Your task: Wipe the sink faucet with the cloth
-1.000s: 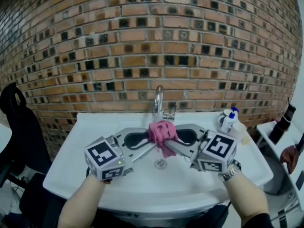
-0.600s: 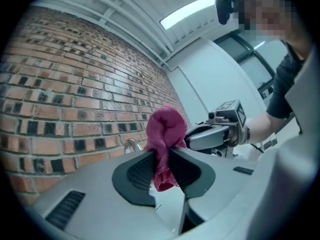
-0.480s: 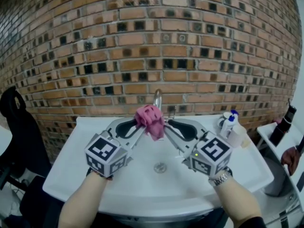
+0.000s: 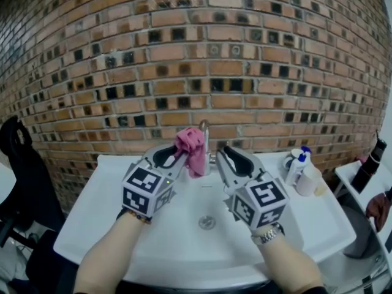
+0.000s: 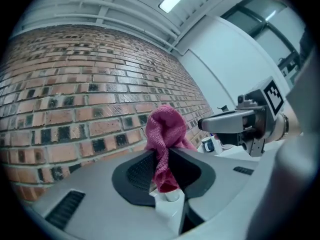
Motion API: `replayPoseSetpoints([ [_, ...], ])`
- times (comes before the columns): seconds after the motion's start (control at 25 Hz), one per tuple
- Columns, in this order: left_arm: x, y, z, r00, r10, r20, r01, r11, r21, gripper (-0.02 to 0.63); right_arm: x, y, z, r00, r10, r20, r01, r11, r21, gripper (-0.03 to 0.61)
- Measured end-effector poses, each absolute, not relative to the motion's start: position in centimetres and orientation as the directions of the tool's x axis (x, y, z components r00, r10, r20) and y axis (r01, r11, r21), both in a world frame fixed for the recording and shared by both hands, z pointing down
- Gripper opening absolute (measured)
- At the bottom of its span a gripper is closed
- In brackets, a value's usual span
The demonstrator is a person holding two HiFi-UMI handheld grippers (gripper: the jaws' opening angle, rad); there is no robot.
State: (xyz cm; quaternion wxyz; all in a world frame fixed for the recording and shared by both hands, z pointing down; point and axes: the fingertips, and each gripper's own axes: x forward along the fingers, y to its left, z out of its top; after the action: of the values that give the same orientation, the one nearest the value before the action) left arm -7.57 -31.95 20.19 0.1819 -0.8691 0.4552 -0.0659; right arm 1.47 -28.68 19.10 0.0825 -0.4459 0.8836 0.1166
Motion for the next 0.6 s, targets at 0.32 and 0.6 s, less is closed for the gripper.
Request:
replayPoseSetpoints([
  [0.32, -6.9, -34.3, 19.1, 0.575, -0.817, -0.05, -0.765, -0.515, -0.387, 0.089, 2.0, -30.0, 20.4, -0.565, -0.79, -0.237, -0.824, 0.558, 0.102, 0.091],
  [0.6, -6.5, -36.5, 18.1, 0.576, -0.816, -0.054, -0.768, -0.517, -0.377, 0.087, 2.3, -30.5, 21.5, -0.571, -0.794, -0.21, -0.82, 0.566, 0.087, 0.091],
])
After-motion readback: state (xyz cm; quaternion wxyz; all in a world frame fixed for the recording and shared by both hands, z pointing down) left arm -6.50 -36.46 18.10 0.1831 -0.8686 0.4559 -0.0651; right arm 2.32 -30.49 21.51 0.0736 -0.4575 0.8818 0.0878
